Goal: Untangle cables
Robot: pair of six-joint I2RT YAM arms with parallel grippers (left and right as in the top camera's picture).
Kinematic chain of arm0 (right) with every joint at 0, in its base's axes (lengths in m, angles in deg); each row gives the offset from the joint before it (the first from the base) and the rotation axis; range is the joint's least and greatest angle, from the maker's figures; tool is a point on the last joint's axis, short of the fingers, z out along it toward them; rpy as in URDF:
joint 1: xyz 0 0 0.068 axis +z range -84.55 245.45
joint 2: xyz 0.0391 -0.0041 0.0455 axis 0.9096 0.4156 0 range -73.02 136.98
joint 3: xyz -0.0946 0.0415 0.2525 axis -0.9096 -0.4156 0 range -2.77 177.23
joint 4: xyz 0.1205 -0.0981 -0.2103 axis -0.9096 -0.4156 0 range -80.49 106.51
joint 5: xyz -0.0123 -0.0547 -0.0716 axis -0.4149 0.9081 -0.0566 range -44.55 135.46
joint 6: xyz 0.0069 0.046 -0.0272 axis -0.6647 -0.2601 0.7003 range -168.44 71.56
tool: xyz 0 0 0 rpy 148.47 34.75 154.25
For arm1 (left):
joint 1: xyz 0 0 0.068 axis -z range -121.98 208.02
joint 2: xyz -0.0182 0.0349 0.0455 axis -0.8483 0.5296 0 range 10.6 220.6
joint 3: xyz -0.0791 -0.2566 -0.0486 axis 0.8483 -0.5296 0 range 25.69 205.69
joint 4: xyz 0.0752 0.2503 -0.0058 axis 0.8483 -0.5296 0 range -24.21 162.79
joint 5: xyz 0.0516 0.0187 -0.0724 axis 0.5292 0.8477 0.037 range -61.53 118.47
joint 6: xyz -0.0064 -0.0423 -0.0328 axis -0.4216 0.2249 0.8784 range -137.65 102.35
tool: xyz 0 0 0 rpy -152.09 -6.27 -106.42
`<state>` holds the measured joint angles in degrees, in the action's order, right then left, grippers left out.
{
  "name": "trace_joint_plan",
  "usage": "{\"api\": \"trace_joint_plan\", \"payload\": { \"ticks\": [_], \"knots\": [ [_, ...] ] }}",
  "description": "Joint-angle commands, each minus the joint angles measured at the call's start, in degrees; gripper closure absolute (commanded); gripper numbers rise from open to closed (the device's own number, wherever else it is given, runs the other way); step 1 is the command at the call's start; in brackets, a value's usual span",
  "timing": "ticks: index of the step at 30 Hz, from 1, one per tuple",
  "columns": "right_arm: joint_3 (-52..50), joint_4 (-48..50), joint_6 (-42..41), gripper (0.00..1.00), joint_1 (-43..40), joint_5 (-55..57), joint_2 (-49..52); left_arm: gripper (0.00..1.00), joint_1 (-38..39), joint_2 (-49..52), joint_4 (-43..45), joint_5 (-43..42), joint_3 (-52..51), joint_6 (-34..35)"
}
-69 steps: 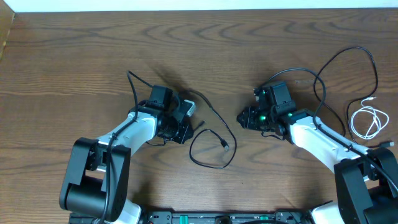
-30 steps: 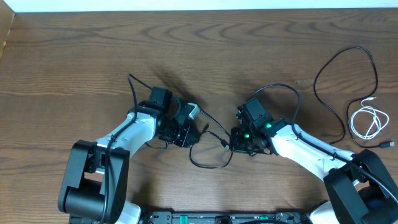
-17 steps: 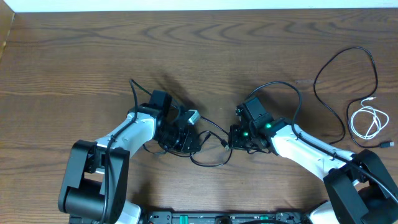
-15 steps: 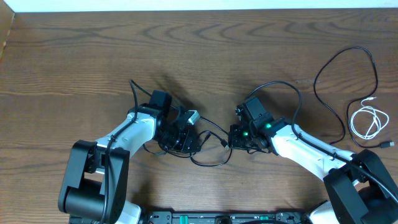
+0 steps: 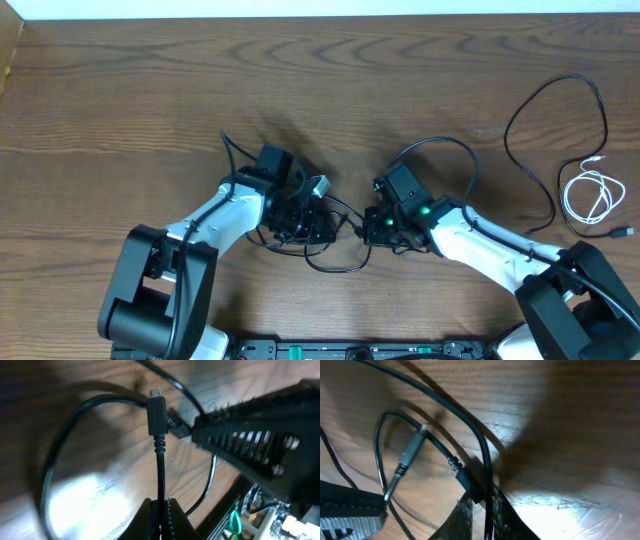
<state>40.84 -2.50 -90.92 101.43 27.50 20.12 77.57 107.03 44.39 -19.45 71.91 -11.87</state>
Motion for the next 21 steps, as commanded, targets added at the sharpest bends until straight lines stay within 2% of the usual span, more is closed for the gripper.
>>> {"api": "trace_joint_plan", "payload": {
  "ticks": [1, 4, 5, 6, 7, 8, 11, 15, 21],
  "knots": [
    [-0.4, 0.2, -1.2, 0.85, 0.5, 1.4, -0.5, 0.92, 0.5, -1.0, 0.2, -0.3, -0.1, 7.0],
    [-0.4, 0.3, -1.2, 0.83, 0.5, 1.5, -0.5, 0.78, 0.2, -1.0, 0.2, -0.3, -0.1, 9.7],
    [-0.4, 0.3, -1.2, 0.82, 0.5, 1.6, -0.5, 0.70, 0.2, -1.0, 0.2, -0.3, -0.1, 10.0],
    [-0.4, 0.4, -1.2, 0.81, 0.5, 1.6, -0.5, 0.57, 0.2, -1.0, 0.2, -0.3, -0.1, 10.3],
    [-0.4, 0.4, -1.2, 0.81, 0.5, 1.6, -0.5, 0.49, 0.2, -1.0, 0.2, 0.0, -0.1, 11.1],
    [-0.4, 0.4, -1.2, 0.81, 0.5, 1.7, -0.5, 0.46, 0.3, -1.0, 0.0, 1.3, -0.1, 13.1],
    [-0.4, 0.4, -1.2, 0.76, 0.5, 2.4, -0.5, 0.42, 0.2, -1.6, 0.0, 3.7, -0.1, 14.6],
    [-0.4, 0.6, -1.2, 0.73, 0.5, 3.0, -0.5, 0.41, 0.1, -5.1, 0.0, 7.5, -0.1, 16.5],
    [-0.4, 1.1, -1.2, 0.70, 0.5, 3.0, -0.5, 0.41, 0.1, -16.6, -0.1, 13.0, -0.1, 18.9]
  ]
}}
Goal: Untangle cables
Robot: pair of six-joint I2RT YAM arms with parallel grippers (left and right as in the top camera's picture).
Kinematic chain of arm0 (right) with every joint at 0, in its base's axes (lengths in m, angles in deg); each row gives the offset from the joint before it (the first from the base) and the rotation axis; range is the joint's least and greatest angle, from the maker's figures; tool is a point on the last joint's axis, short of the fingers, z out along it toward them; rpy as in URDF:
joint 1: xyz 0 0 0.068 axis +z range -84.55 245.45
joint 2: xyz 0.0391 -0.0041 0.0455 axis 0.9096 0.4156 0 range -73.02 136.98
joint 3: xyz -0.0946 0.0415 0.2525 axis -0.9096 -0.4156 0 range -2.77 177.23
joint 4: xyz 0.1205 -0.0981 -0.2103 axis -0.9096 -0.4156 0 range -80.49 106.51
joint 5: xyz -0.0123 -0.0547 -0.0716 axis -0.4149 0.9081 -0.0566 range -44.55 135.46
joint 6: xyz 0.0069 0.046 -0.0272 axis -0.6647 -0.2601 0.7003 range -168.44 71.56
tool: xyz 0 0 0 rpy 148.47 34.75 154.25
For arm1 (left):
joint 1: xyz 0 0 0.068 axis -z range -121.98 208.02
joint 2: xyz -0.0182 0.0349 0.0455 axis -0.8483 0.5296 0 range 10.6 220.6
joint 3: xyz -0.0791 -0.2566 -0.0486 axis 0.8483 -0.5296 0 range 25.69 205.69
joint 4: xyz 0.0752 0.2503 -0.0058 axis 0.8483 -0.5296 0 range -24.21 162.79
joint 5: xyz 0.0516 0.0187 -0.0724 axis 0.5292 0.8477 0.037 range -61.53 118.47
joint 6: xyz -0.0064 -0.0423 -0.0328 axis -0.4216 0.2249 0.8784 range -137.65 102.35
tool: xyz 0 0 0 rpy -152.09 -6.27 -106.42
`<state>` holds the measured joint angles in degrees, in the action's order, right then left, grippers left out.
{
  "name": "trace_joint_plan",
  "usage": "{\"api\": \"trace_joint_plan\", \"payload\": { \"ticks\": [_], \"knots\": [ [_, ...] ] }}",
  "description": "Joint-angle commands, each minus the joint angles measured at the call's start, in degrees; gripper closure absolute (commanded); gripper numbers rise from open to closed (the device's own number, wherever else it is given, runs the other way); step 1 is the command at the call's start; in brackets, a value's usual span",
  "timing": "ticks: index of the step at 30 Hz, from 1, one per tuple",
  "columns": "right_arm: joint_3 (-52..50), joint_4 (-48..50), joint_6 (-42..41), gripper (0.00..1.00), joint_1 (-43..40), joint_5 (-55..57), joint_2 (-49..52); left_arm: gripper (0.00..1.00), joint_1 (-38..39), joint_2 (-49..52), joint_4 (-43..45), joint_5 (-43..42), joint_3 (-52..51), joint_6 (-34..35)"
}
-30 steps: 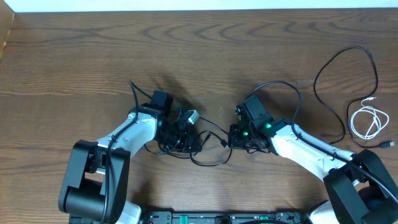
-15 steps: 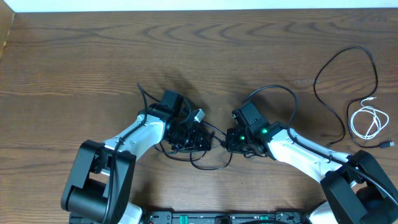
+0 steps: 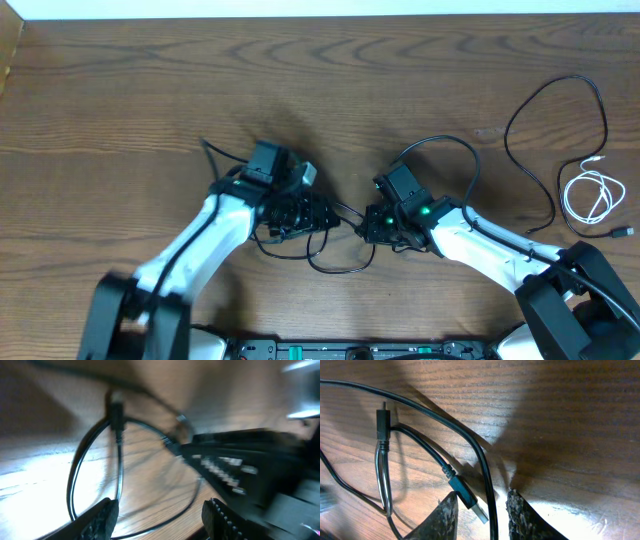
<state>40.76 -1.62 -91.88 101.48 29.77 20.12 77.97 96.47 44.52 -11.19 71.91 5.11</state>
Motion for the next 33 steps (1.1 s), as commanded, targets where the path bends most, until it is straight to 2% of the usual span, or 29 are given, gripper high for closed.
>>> {"api": "trace_joint_plan", "payload": {
  "ticks": [1, 6, 11, 14, 23, 26, 28, 33],
  "knots": [
    [-0.3, 0.2, -0.2, 0.70, 0.4, 0.8, -0.5, 0.42, -0.3, -8.0, -0.4, 6.1, -0.1, 2.0],
    [-0.3, 0.2, -0.2, 0.69, 0.4, 0.8, -0.5, 0.55, -0.2, -15.1, -6.3, 17.9, -0.1, 1.5],
    [-0.3, 0.2, -0.2, 0.66, 0.4, 0.8, -0.5, 0.57, -0.2, -14.6, -14.7, 22.8, -0.4, 1.5],
    [-0.3, 0.2, -0.2, 0.66, 0.4, 0.8, -0.5, 0.57, -0.2, -13.3, -15.0, 22.8, -1.3, 2.3],
    [-0.3, 0.2, -0.2, 0.65, 0.4, 0.8, -0.5, 0.57, 0.0, -9.9, -15.0, 19.3, -3.7, 25.2],
    [-0.3, 0.2, -0.2, 0.65, 0.4, 0.7, -0.5, 0.56, 1.0, -8.9, -14.8, 18.7, -3.7, 29.5],
    [-0.3, 0.2, -0.2, 0.65, 0.4, 0.7, -0.5, 0.48, 1.8, -8.2, -14.6, 18.7, -3.7, 31.5],
    [-0.3, 0.2, -0.2, 0.64, 0.4, 0.7, -0.5, 0.47, 4.3, -5.6, -14.5, 18.7, -3.7, 39.7]
  ]
}}
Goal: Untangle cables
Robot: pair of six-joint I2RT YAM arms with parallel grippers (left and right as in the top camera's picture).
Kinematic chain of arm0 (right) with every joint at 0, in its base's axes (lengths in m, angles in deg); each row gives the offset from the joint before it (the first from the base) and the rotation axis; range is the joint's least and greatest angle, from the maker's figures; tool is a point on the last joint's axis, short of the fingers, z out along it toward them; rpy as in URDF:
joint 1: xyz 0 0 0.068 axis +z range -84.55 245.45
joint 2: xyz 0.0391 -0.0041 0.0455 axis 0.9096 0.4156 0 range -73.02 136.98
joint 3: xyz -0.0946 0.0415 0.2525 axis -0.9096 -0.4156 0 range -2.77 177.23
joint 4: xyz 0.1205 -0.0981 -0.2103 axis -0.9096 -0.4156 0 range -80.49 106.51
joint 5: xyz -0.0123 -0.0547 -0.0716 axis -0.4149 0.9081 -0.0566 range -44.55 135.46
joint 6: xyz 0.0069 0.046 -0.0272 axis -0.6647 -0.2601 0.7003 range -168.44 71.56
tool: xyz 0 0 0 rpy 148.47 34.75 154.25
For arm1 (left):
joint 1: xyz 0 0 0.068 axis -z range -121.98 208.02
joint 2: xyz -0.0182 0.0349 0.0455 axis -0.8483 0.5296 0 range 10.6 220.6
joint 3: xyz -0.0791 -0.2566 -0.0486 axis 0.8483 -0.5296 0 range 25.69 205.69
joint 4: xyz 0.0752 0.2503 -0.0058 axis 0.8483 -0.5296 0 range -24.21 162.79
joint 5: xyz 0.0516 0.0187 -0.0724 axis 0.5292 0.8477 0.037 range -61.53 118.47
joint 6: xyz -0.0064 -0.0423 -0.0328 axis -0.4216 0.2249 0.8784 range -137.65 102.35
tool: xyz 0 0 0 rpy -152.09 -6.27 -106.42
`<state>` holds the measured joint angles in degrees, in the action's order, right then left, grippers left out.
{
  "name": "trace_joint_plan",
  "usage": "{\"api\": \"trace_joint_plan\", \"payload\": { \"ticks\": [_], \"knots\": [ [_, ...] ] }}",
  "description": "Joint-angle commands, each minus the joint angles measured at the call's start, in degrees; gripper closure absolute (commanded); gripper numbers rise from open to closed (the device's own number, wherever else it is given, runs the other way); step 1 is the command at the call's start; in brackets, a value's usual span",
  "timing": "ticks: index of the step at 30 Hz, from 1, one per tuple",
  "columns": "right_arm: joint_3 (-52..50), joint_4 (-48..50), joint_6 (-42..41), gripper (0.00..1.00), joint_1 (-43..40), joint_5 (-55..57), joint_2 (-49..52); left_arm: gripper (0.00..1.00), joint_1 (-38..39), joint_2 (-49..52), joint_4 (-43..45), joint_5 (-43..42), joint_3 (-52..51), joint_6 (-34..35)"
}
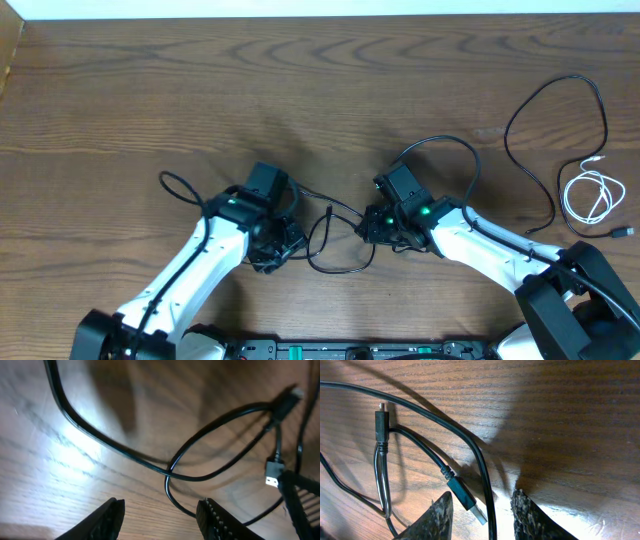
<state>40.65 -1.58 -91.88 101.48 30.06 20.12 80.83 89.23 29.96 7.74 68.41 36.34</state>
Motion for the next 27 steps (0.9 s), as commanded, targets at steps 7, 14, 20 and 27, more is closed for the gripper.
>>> {"api": "trace_joint_plan", "payload": {
  "ticks": [7, 14, 20, 27],
  "knots": [
    [-0.2, 0.1, -0.2, 0.58, 0.4, 0.5, -0.5, 0.42, 4.1, 6.6, 0.7, 0.0, -0.2, 15.5],
    [-0.2, 0.1, -0.2, 0.55, 0.4, 0.5, -0.5, 0.28, 4.2, 10.5, 4.7, 0.2, -0.2, 17.9],
    [-0.2, 0.1, -0.2, 0.53, 0.4, 0.5, -0.5, 0.27, 4.2, 10.5, 5.8, 0.3, -0.2, 17.9],
    [-0.2, 0.1, -0.2, 0.53, 0.4, 0.5, -0.5, 0.37, 5.8, 10.5, 5.1, 0.2, -0.2, 17.9]
  ]
}}
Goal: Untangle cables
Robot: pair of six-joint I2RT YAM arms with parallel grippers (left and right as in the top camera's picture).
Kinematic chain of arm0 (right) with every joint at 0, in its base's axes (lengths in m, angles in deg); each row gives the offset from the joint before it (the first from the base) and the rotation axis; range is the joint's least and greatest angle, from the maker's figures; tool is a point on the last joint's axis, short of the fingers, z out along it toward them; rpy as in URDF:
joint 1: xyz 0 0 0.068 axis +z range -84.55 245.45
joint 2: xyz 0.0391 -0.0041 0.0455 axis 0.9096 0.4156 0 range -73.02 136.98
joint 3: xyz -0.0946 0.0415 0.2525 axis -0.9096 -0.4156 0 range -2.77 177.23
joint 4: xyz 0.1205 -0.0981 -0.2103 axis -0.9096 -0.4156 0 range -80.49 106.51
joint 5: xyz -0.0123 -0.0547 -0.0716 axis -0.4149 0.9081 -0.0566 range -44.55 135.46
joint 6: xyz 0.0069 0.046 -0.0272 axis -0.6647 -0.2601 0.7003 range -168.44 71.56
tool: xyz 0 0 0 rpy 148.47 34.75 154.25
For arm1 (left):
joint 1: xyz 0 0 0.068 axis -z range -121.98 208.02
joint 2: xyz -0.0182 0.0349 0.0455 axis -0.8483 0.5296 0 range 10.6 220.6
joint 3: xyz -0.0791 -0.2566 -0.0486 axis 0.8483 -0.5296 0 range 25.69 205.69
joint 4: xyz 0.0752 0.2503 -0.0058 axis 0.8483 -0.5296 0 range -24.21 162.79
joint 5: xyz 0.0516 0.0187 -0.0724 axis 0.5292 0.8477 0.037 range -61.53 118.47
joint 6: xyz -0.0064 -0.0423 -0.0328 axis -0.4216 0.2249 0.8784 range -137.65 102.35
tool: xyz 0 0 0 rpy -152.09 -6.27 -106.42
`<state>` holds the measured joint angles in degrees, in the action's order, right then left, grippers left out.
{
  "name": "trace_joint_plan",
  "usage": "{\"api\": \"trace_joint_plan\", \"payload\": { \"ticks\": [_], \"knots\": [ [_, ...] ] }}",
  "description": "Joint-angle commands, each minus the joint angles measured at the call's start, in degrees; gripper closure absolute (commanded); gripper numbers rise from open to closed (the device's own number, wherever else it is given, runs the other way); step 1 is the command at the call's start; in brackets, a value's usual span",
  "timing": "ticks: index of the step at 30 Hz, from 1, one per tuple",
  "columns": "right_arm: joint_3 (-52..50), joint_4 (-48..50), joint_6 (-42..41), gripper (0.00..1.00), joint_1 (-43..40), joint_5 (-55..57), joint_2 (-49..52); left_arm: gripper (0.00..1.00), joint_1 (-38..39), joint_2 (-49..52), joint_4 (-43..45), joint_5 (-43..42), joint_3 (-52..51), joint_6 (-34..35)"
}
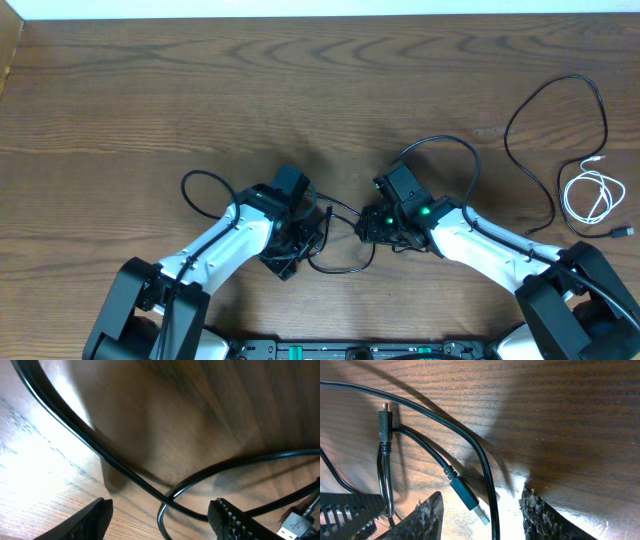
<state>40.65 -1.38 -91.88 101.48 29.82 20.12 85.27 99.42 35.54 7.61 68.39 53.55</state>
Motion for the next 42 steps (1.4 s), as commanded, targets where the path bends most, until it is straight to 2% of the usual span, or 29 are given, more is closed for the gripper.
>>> {"api": "trace_joint_plan", "payload": {
  "ticks": [1, 5, 8, 15, 17, 19, 22, 25, 27, 32, 36, 38, 42],
  "knots": [
    [-0.2, -0.1, -0.2, 0.52, 0.4, 0.7, -0.5, 0.40, 1.9, 0.3, -0.4, 0.3, -0.2, 0.7],
    [-0.2, -0.1, -0.2, 0.51, 0.4, 0.7, -0.5, 0.41, 4.9, 0.3, -0.4, 0.5, -0.2, 3.3],
    [-0.2, -0.1, -0.2, 0.51, 0.4, 0.7, -0.5, 0.48, 6.3, 0.3, -0.3, 1.0, -0.2, 4.4],
    [-0.2, -0.1, -0.2, 0.49, 0.5, 0.7, -0.5, 0.50, 7.2, 0.3, -0.2, 2.0, -0.2, 4.5],
    [-0.2, -0.1, -0.2, 0.49, 0.4, 0.7, -0.5, 0.57, 7.2, 0.3, -0.1, 3.5, -0.2, 3.1],
    [-0.2, 0.2, 1.1, 0.49, 0.4, 0.7, -0.5, 0.59, 7.2, 0.3, -0.1, 4.0, -0.2, -0.3],
    [0.4, 0.5, 5.0, 0.50, -0.5, -1.5, -0.9, 0.59, 7.2, 0.2, 1.5, 3.0, -0.2, -11.6],
    [1.9, 0.5, 8.9, 0.49, -2.3, -6.1, -2.1, 0.59, 6.6, -0.1, 4.5, -1.3, 0.0, -22.6],
    [2.9, -0.3, 10.4, 0.41, -3.3, -6.4, -3.4, 0.59, 5.9, -0.4, 5.5, -4.3, 0.2, -26.7],
    [3.7, -2.9, 13.9, 0.30, -4.9, -6.6, -5.7, 0.59, 2.8, -1.4, 4.7, -9.7, 1.5, -34.8],
    [3.7, -4.4, 17.0, 0.28, -4.9, -6.6, -5.5, 0.58, -0.9, -3.3, 3.7, -14.8, 2.2, -40.9],
    [3.7, -5.1, 17.0, 0.28, -4.7, -6.6, -5.5, 0.57, -3.0, -4.8, 3.3, -16.6, 2.4, -43.2],
    [3.7, -4.7, 17.7, 0.19, -2.9, -5.2, -5.3, 0.56, -7.8, -10.0, 1.9, -17.7, 2.4, -46.2]
  ]
}}
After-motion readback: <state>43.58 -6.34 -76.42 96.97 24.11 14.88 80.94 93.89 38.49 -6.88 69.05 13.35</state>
